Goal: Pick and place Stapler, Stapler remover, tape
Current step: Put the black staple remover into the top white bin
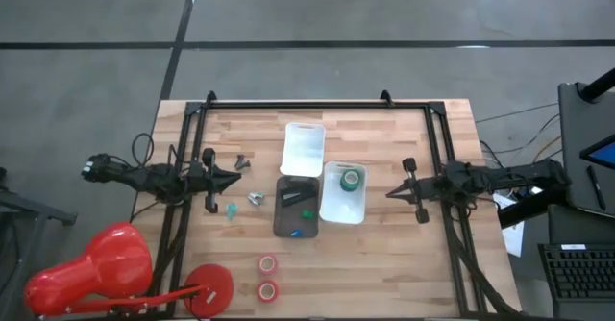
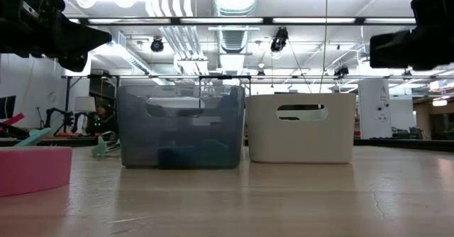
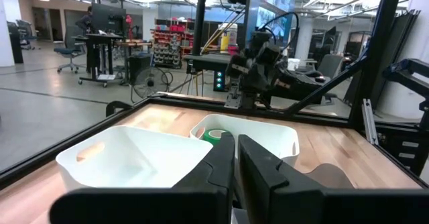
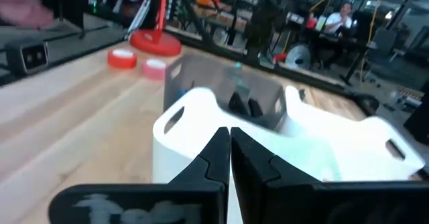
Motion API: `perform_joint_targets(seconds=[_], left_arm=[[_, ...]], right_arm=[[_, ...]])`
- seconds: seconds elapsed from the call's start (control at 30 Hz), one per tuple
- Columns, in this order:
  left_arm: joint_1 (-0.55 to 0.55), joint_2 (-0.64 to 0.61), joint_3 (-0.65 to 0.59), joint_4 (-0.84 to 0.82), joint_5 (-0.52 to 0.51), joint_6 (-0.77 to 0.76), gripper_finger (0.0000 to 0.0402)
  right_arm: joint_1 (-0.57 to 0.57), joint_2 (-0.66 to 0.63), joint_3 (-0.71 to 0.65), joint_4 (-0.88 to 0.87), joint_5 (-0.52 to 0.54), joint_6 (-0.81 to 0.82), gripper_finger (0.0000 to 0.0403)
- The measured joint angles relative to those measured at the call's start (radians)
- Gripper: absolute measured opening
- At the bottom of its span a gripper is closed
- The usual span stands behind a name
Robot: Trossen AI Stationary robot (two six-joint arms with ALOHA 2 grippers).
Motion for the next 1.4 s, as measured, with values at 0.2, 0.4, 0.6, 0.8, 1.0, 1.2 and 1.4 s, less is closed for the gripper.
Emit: perform_joint_targets(seconds=[0.2, 0.4, 0.6, 0.8, 1.0, 1.2, 1.4], left_arm=[[0.000, 0.000, 0.000, 0.000, 0.000, 0.000, 0.0023], [0.001, 0.001, -0.001, 0.028, -0.011, 0.007, 0.0023], [0.001, 0.000, -0.001, 0.259, -0.077, -0.165, 0.0023], [0.010, 0.030, 0.001, 0.377, -0.292, -0.349, 0.0023], [0.014, 0.184, 0.047, 0.357, -0.276, -0.429, 0.0030], [0.018, 0.395, 0.177, 0.111, -0.391, -0.525, 0.0107], [0.042, 0.570, 0.344, -0.260, -0.454, -0.598, 0.0215]], right_arm=[[0.000, 0.016, -0.006, -0.005, 0.006, -0.004, 0.0009], [0.000, 0.020, -0.006, -0.004, 0.006, -0.005, 0.0009], [0.000, 0.021, -0.006, -0.004, 0.006, -0.005, 0.0009], [0.000, 0.021, -0.006, -0.004, 0.008, -0.005, 0.0009], [0.000, 0.021, -0.006, -0.004, 0.009, -0.005, 0.0009], [0.000, 0.021, -0.006, -0.004, 0.008, -0.005, 0.0009], [0.000, 0.021, -0.006, -0.003, 0.008, -0.005, 0.0009]])
